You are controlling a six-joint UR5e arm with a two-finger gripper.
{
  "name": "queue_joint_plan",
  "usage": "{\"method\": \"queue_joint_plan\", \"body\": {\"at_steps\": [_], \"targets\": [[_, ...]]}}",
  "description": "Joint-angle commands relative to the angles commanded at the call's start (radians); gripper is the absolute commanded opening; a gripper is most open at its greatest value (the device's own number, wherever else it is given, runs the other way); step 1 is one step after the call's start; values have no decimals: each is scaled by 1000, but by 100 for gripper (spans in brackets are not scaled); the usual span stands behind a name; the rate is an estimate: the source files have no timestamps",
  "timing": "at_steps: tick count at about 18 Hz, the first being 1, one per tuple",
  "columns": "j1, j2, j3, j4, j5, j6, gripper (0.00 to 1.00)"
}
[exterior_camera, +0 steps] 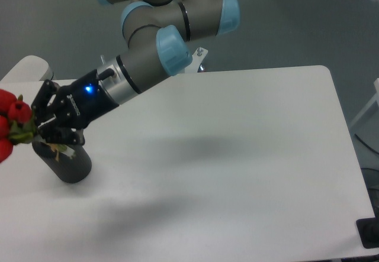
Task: Insert the flowers into the vase
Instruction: 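Position the tulip stems over the vase opening and align them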
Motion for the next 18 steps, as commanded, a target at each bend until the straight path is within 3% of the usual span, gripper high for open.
{"method": "queue_joint_plan", "body": {"at_steps": [9,18], "targets": [[-14,61,-81,0,-5,-8,0],[-32,40,-87,2,5,-2,0]]}}
